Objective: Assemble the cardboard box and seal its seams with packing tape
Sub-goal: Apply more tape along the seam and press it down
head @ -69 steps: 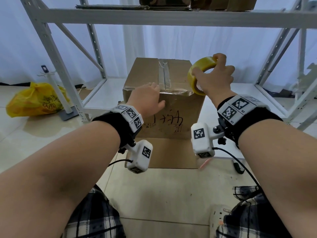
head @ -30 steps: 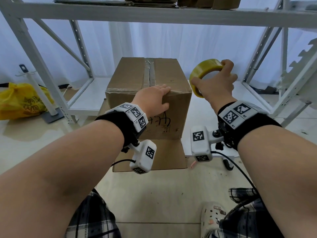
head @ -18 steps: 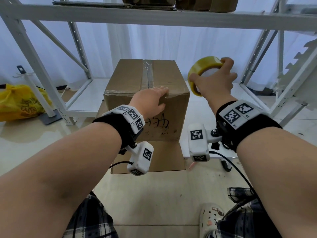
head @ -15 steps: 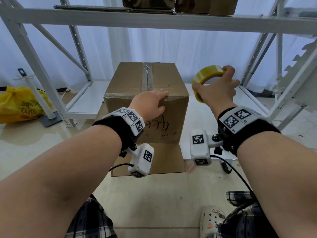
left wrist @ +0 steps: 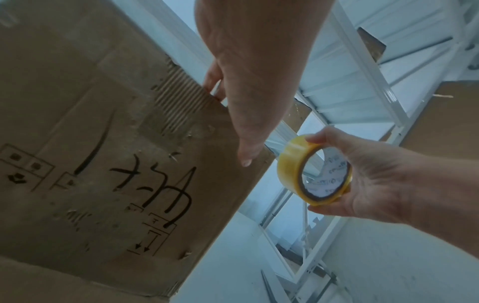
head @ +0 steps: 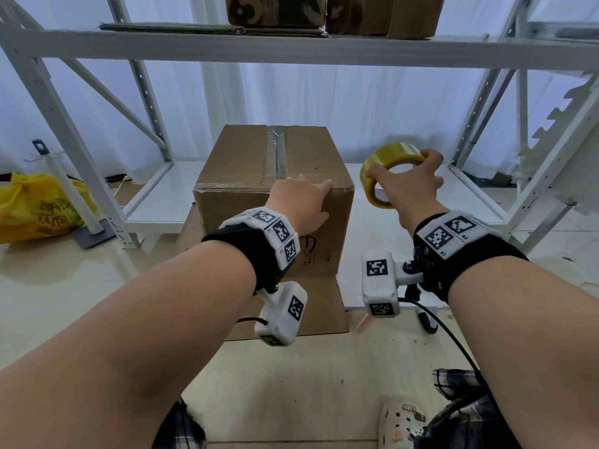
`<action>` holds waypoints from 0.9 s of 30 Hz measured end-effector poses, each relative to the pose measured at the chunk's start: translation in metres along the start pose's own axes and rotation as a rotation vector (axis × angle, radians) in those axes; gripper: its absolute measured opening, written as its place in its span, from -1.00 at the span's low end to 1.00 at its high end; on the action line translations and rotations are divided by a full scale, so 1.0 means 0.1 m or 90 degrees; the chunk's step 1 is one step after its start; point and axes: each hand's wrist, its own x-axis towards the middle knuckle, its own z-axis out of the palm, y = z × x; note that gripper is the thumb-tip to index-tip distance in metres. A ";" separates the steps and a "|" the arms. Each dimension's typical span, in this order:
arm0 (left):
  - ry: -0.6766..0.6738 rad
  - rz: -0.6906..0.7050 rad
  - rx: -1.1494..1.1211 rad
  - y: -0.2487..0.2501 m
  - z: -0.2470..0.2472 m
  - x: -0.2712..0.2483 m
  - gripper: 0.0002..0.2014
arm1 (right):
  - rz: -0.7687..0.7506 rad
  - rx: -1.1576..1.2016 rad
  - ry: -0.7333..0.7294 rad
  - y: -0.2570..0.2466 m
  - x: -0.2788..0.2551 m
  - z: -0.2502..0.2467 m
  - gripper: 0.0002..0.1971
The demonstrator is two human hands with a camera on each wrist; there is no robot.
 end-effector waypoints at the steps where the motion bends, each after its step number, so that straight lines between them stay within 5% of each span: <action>1: 0.000 0.003 0.013 0.04 -0.02 0.02 -0.36 | 0.005 0.005 -0.004 0.00 0.00 0.00 -0.08; 27: -0.012 0.016 -0.101 0.38 -0.01 0.22 -0.41 | 0.023 -0.055 -0.027 0.06 0.05 -0.09 -0.13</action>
